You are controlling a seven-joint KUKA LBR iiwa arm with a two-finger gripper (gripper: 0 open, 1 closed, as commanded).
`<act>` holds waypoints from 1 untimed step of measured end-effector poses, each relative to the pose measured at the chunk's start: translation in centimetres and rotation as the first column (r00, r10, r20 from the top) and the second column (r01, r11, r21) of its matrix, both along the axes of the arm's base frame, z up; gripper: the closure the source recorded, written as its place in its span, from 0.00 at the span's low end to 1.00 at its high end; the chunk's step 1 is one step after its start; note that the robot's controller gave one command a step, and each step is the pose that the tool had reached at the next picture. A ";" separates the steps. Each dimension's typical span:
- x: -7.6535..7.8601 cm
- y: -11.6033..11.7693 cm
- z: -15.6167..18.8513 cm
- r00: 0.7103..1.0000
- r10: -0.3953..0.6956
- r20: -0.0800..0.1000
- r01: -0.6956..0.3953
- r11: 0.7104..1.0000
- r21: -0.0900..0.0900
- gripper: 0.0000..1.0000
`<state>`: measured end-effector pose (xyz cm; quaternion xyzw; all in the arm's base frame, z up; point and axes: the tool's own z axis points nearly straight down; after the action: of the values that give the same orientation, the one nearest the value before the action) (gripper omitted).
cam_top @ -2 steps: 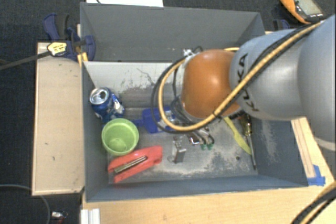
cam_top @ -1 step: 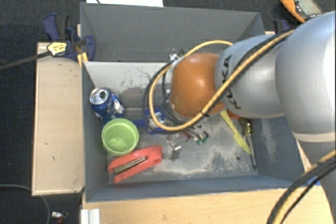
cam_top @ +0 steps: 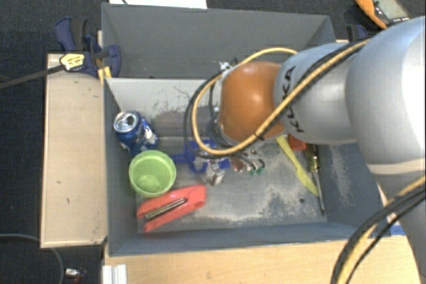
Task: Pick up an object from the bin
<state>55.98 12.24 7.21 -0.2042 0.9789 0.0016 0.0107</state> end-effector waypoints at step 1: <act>0.0 0.0 0.0 1.000 -0.001 0.000 0.001 1.000 0.000 1.00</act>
Offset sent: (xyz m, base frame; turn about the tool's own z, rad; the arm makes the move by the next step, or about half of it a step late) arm -0.0114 -0.0052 0.1290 0.0455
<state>55.98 12.24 7.21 -0.2036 0.9790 0.0017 0.0106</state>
